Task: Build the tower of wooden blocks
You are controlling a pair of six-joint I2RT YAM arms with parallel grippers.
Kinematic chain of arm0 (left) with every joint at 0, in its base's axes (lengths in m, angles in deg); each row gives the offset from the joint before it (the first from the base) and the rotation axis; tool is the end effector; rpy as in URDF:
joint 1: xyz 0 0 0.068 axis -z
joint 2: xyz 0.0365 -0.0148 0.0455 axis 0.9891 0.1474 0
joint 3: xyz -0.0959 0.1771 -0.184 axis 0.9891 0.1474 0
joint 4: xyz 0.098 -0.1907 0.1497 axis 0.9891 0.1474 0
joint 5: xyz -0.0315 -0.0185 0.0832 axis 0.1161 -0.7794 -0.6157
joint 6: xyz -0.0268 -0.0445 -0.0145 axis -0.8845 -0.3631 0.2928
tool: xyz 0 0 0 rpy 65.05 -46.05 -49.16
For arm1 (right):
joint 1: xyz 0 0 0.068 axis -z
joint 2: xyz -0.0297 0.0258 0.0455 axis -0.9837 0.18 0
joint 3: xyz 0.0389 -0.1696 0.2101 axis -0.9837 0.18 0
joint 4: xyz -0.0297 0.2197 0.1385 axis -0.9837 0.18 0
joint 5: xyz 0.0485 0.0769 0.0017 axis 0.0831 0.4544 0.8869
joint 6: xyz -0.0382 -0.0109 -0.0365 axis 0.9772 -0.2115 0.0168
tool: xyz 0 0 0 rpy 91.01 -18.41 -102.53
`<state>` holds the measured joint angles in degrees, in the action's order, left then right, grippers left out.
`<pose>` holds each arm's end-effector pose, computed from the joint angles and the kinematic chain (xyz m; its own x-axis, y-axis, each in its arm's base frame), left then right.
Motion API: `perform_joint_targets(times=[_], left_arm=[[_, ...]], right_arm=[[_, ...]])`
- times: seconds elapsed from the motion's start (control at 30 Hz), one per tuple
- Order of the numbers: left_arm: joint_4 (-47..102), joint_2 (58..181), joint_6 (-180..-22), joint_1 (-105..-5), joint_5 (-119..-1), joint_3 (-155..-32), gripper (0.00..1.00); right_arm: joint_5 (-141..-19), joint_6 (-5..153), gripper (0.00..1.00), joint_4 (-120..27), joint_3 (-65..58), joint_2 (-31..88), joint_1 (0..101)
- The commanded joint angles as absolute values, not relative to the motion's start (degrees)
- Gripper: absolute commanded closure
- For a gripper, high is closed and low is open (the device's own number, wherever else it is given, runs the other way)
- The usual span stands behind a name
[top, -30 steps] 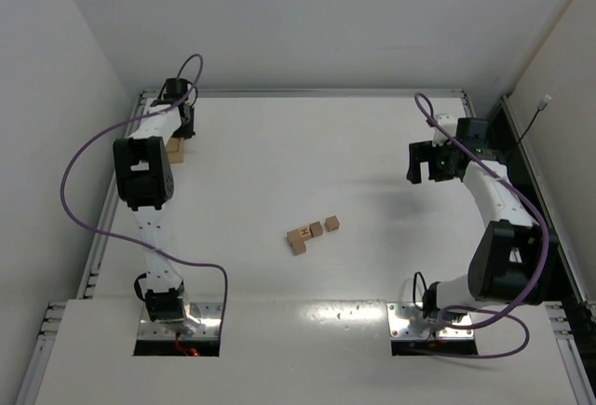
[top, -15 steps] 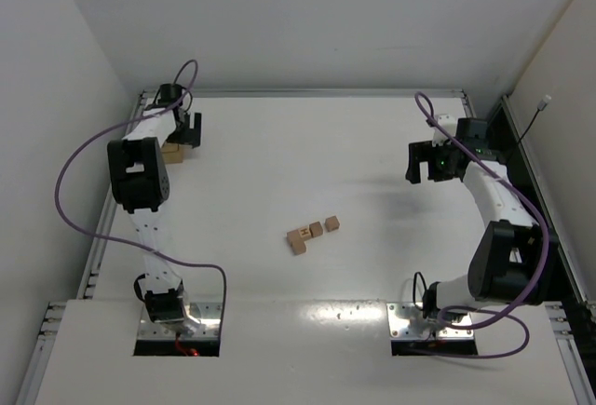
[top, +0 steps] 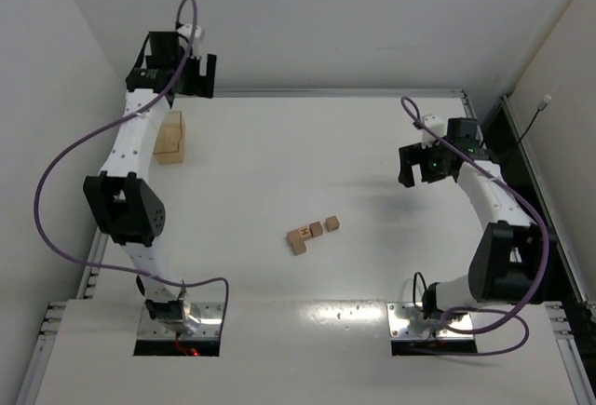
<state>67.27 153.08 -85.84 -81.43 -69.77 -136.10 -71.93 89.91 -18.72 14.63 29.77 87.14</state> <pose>0.4361 0.0004 0.3886 -0.5341 0.0547 -0.8437 0.0071 0.9982 0.0602 0.2967 -0.0292 0.2400 -0.7781 -0.0491 -0.6262 -0.1617 0.9790 0.1242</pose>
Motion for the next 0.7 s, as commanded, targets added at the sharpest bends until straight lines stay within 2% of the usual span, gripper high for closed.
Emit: perform_joint_targets(times=[0.0,0.07,0.13,0.17,0.23,0.3,0.43,0.57,0.67], left_arm=[[74.4,146.4,-81.1,-74.7,-56.7,-125.9,0.14],[72.1,142.9,-80.5,-71.3,-55.1,-114.5,0.14],[68.9,139.1,-82.5,-67.6,-54.6,-108.0,0.14],[68.1,138.4,-83.5,-66.7,-55.2,-103.3,0.14],[66.2,137.9,-86.3,-66.0,-55.7,-100.2,0.14],[65.7,137.9,-88.0,-67.0,-56.5,-98.7,0.14],[65.0,140.3,-91.9,-70.3,-57.0,-98.9,0.14],[65.7,141.9,-93.7,-72.1,-55.3,-100.2,0.11],[66.4,143.4,-93.7,-72.6,-56.0,-101.5,0.11]], right_arm=[[-67.4,101.5,0.08,-14.8,12.8,27.0,83.7],[-66.2,109.6,0.08,-11.8,12.8,24.2,81.4],[-62.6,115.1,0.09,-11.2,15.5,20.3,80.2],[-61.4,117.6,0.12,-11.2,16.7,15.2,78.4],[-58.8,124.4,0.20,-11.2,19.9,10.7,76.0],[-56.8,131.6,0.23,-8.6,21.2,8.2,72.4],[-52.4,136.3,0.16,-6.2,20.3,13.2,67.0],[-50.5,140.8,0.16,-4.3,16.6,20.2,61.6],[-51.7,144.8,0.19,-1.5,13.6,26.9,56.8]])
